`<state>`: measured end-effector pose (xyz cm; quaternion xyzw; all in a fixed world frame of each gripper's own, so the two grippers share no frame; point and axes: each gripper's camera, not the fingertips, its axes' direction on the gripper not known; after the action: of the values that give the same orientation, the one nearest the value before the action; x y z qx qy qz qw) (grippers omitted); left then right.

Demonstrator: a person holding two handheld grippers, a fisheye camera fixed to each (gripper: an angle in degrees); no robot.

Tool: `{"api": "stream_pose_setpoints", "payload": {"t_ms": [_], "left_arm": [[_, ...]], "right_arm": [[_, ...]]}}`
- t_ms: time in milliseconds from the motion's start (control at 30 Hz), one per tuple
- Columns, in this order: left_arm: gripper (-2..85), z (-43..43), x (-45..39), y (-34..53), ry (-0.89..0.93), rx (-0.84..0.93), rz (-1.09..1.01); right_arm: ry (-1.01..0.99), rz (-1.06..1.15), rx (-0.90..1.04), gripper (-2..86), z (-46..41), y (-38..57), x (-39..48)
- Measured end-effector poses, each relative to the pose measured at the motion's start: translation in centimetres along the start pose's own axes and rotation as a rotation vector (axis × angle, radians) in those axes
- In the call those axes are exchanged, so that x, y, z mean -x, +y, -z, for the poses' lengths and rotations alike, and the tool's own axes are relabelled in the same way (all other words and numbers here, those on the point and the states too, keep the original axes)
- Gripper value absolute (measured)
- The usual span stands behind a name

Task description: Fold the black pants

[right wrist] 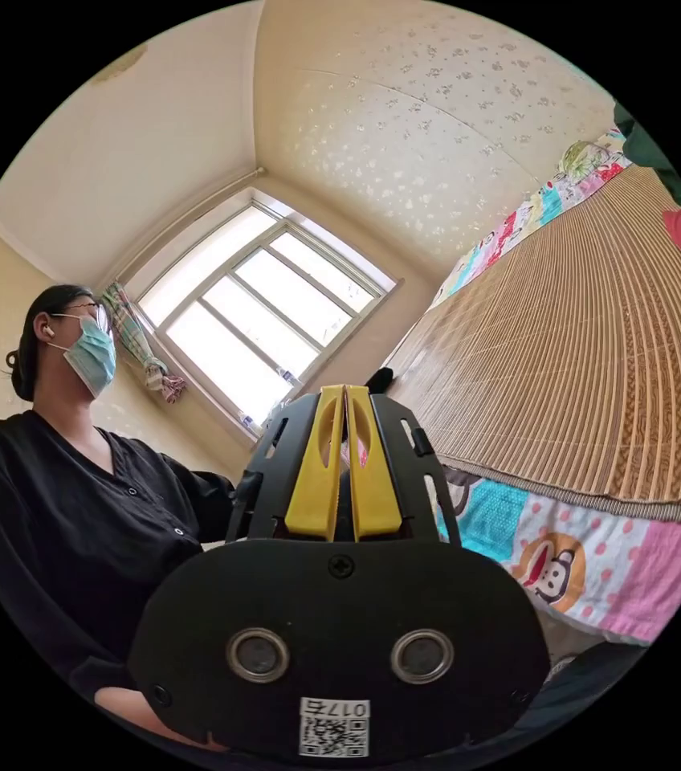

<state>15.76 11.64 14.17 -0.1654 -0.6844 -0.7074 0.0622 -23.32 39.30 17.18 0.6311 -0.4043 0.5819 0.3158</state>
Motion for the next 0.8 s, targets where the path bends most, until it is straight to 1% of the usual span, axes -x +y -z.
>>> {"api": "stream_pose_setpoints", "payload": {"t_ms": [33, 67, 133, 200, 233, 267, 300, 333, 367, 400, 467, 533, 600, 700, 800], "left_arm": [[-0.1, -1.7, -2.7, -0.7, 0.207, 0.040, -0.029], [-0.5, -4.9, -6.2, -1.3, 0.331, 0.173, -0.035], [-0.7, -8.5, -11.2, -0.5, 0.348, 0.282, -0.032], [-0.7, -9.4, -15.7, 1.6, 0.280, 0.268, -0.098], [-0.6, -9.1, -18.2, 3.0, 0.213, 0.276, -0.165], [-0.3, -8.0, -20.0, 4.5, 0.125, 0.265, -0.241], [-0.1, -7.2, -20.8, 5.4, 0.081, 0.245, -0.285], [0.8, -5.3, -22.2, 7.4, 0.008, 0.195, -0.386], [2.8, -3.8, -23.7, 9.7, -0.073, 0.162, -0.502], [4.4, -3.3, -24.5, 10.9, -0.133, 0.157, -0.556], [8.0, -2.8, -27.0, 16.1, -0.406, 0.147, -0.739], [9.5, -2.5, -27.2, 19.2, -0.491, 0.128, -0.799], [9.7, -2.5, -27.0, 21.1, -0.517, 0.145, -0.827], [10.3, -3.1, -25.8, 22.6, -0.488, 0.216, -0.795], [10.7, -3.9, -24.6, 23.4, -0.493, 0.258, -0.770]], "right_arm": [[0.004, 0.002, -0.015, 0.3, 0.5, 0.1, 0.2], [0.029, 0.006, -0.036, 0.3, 1.3, 0.4, 0.8], [0.092, 0.029, -0.040, 0.3, 2.3, 0.6, 1.8], [0.178, 0.060, -0.027, 0.4, 3.5, 0.6, 3.1], [0.191, 0.061, -0.029, 0.4, 3.9, 0.6, 3.4], [0.206, 0.059, -0.038, 0.4, 4.9, 0.7, 4.0], [0.224, 0.058, -0.046, 0.4, 5.9, 0.8, 4.4], [0.240, 0.057, -0.045, 0.4, 6.3, 0.9, 4.6], [0.290, 0.052, -0.029, 0.4, 7.0, 1.1, 5.0], [0.350, 0.039, 0.008, 0.4, 7.3, 1.3, 5.0], [0.427, 0.026, 0.086, 0.4, 7.1, 1.5, 4.7], [0.468, 0.011, 0.151, 0.4, 6.2, 1.6, 3.7], [0.449, -0.032, 0.182, 0.4, 4.7, 1.3, 2.2], [0.347, -0.040, 0.195, 0.3, 2.4, 0.3, 0.9], [0.326, -0.033, 0.219, 0.3, -0.2, -0.5, 0.4]]}}
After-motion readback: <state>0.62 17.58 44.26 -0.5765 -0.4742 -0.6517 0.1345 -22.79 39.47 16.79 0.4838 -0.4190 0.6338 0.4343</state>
